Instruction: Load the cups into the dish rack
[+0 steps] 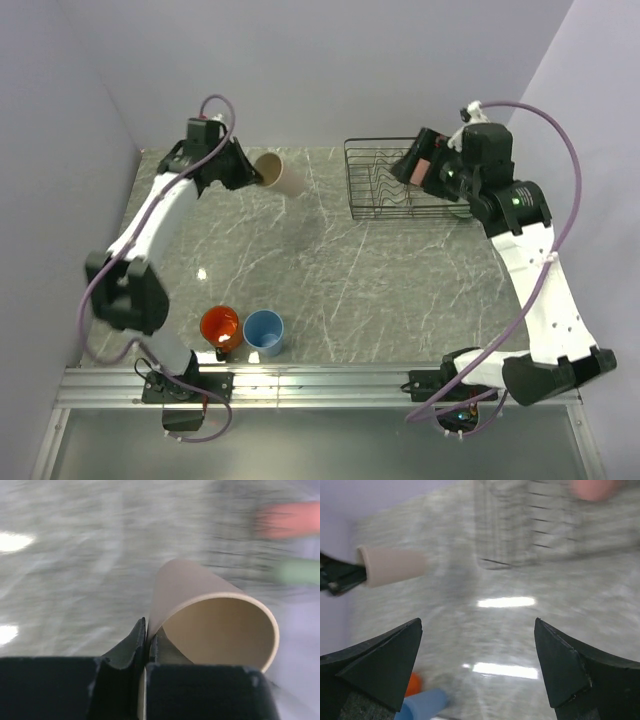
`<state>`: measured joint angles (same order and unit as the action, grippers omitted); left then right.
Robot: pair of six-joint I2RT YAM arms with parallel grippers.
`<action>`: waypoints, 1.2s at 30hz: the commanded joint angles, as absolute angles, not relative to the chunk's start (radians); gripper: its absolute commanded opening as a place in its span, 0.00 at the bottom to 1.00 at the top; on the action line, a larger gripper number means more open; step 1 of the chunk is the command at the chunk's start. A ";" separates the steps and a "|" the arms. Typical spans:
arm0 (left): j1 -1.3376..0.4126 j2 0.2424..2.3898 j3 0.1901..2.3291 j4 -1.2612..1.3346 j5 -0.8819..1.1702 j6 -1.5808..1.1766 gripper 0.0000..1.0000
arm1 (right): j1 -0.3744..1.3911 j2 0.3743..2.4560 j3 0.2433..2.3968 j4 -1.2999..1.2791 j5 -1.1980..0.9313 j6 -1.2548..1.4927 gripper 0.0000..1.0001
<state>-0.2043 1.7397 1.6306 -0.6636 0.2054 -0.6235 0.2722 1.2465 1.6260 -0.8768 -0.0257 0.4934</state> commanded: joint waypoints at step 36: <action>-0.333 1.350 1.032 0.742 0.735 -1.474 0.00 | 0.360 1.382 1.278 0.337 -0.818 1.299 0.88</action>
